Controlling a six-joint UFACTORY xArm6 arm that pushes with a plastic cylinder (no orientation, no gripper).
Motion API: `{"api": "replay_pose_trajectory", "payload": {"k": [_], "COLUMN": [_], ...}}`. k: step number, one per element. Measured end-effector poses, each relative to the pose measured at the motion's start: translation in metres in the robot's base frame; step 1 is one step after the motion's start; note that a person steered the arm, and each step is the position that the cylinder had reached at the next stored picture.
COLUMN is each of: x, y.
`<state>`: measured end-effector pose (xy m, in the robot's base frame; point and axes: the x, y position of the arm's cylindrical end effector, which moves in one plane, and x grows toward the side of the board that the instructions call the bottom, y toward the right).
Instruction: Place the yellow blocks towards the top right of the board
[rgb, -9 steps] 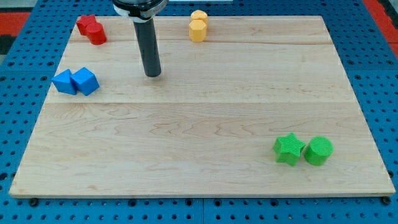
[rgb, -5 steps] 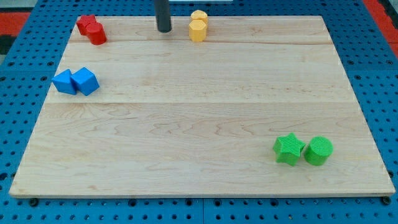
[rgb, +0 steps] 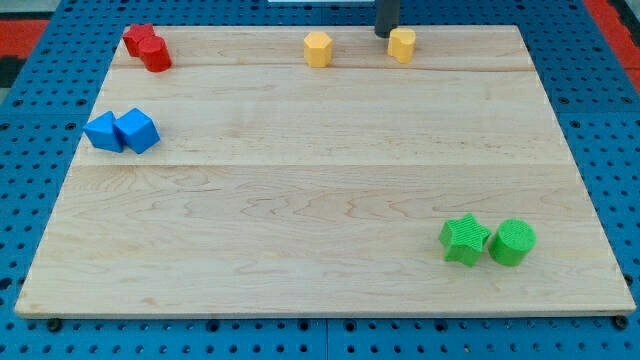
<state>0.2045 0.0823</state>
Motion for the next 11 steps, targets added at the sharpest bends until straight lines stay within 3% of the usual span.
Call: {"api": "replay_pose_trajectory", "payload": {"k": [1,4,5,6,7,8,11], "x": [0.004,0.037,0.067,0.09,0.072,0.038,0.036], "y": [-0.028,0.02,0.032,-0.047,-0.156,-0.163,-0.031]}}
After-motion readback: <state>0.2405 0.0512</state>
